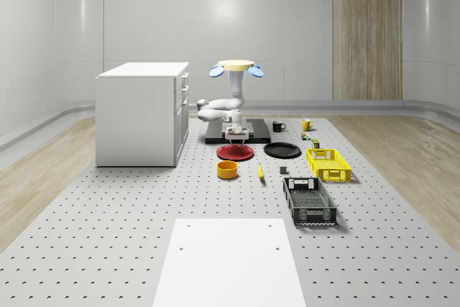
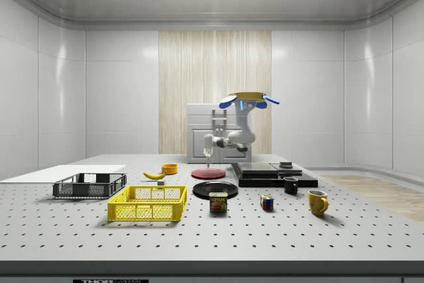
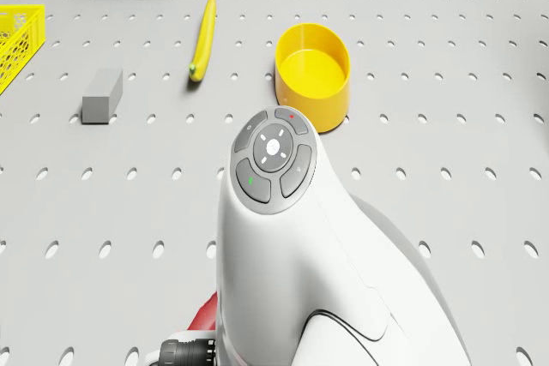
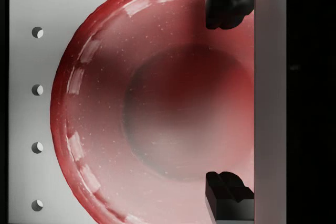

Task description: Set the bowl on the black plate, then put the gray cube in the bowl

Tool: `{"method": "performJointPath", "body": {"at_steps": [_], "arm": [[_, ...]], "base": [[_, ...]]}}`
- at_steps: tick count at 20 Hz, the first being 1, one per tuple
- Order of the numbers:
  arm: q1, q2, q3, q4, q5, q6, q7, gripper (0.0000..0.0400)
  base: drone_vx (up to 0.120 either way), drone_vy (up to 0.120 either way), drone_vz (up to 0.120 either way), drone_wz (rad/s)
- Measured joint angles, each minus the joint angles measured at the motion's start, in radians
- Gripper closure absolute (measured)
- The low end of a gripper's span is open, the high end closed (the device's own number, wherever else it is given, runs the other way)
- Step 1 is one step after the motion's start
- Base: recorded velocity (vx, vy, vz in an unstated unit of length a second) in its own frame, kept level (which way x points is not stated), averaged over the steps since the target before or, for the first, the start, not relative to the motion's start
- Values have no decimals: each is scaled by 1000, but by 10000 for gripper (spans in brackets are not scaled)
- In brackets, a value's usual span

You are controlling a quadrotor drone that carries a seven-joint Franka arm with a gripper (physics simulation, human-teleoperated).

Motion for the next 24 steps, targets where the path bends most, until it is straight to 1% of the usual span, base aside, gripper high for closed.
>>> {"method": "performJointPath", "body": {"at_steps": [3,24], "arm": [[-2,-9,2,0,4,8,2,0],[-15,-63,12,3,27,59,13,0]], "base": [[120,-107,0,0],[120,0,0,0]]}}
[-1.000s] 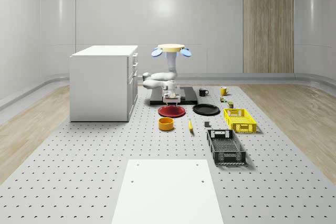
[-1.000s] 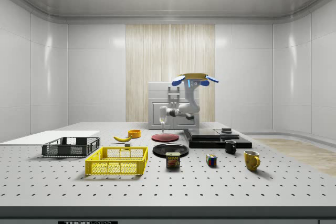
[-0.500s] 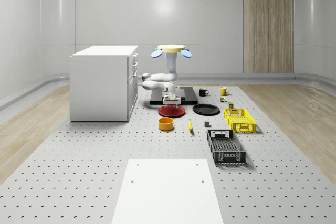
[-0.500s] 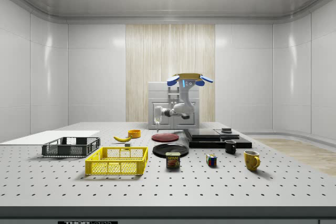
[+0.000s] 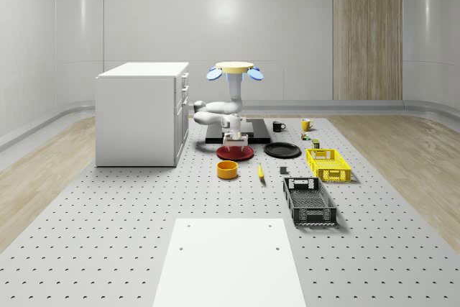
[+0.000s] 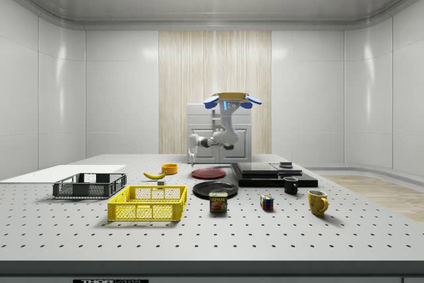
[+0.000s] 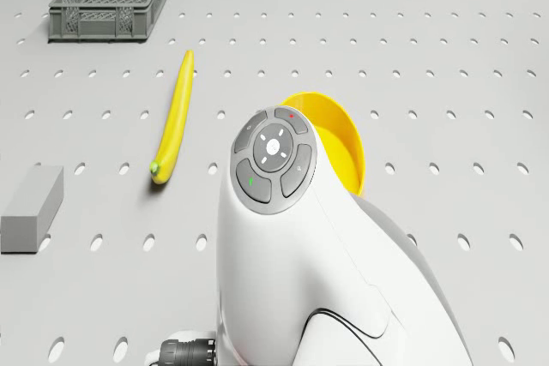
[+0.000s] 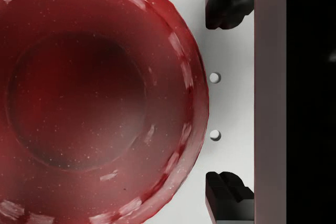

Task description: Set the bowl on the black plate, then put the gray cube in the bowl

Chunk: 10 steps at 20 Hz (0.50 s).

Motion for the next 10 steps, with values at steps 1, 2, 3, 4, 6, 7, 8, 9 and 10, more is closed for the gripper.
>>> {"method": "performJointPath", "body": {"at_steps": [1,2,3,4,6,7,8,9,10], "arm": [[-1,-2,0,0,1,2,0,0],[-1,-4,1,0,2,4,1,0],[-2,-7,1,0,3,6,1,0],[-2,-9,2,0,4,8,2,0],[-3,-13,2,1,5,12,3,0],[-3,-15,3,1,6,14,3,0],[-4,-17,3,1,7,16,3,0],[-4,-19,3,1,8,18,4,0],[-5,-21,4,1,9,20,4,0]], "base": [[120,0,0,0],[120,0,0,0],[120,0,0,0],[120,0,0,0],[120,0,0,0],[120,0,0,0],[120,0,0,0],[120,0,0,0],[120,0,0,0]]}}
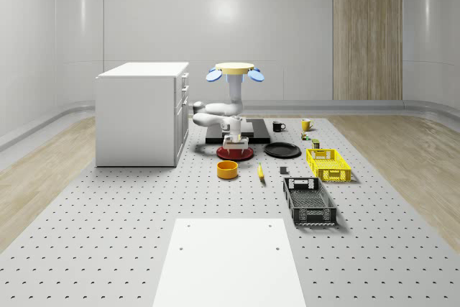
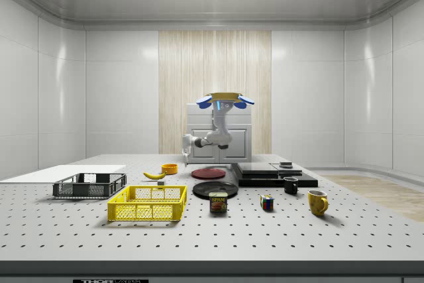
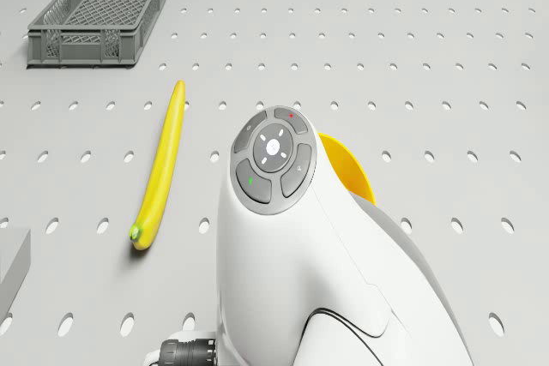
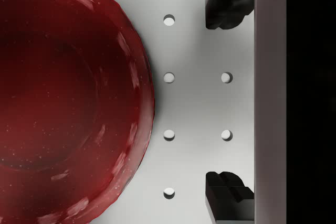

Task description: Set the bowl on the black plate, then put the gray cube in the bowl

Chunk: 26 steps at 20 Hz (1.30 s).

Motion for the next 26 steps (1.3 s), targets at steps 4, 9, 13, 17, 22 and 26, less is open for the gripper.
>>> {"method": "performJointPath", "body": {"at_steps": [4,9,13,17,22,26], "arm": [[-2,-8,1,0,3,7,1,0],[-4,-17,3,1,7,16,3,0],[-5,-24,4,1,10,22,4,0],[-7,-30,5,1,13,28,6,0],[-8,-38,6,2,16,35,7,0],[-10,-44,7,2,18,41,8,0]], "base": [[120,0,0,0],[120,0,0,0],[120,0,0,0],[120,0,0,0],[120,16,0,0],[120,30,0,0]]}}
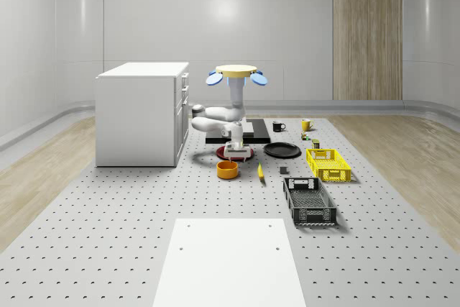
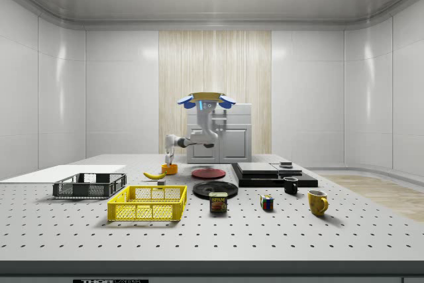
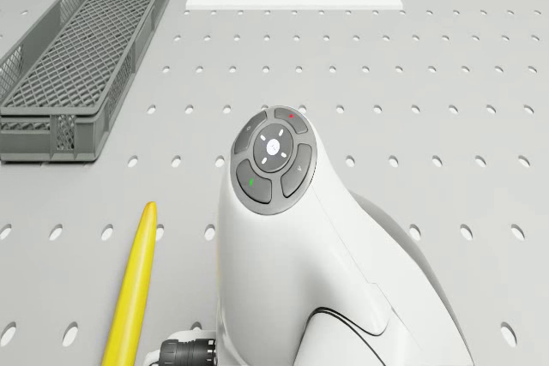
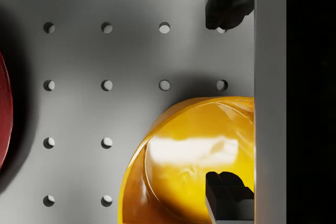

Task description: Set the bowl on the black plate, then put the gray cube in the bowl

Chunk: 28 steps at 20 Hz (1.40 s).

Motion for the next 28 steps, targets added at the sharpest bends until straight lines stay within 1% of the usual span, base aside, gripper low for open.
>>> {"method": "performJointPath", "body": {"at_steps": [1,5,12,19,28], "arm": [[0,-1,0,0,1,1,0,0],[-2,-8,-11,2,-8,11,1,0],[-13,-19,-96,20,-87,49,0,0],[-2,-24,-141,35,-128,71,-20,0],[-58,-7,-143,82,-132,71,-9,0]], "base": [[120,0,0,0],[0,0,0,0],[0,0,0,0],[0,0,0,0],[0,0,0,0]]}}
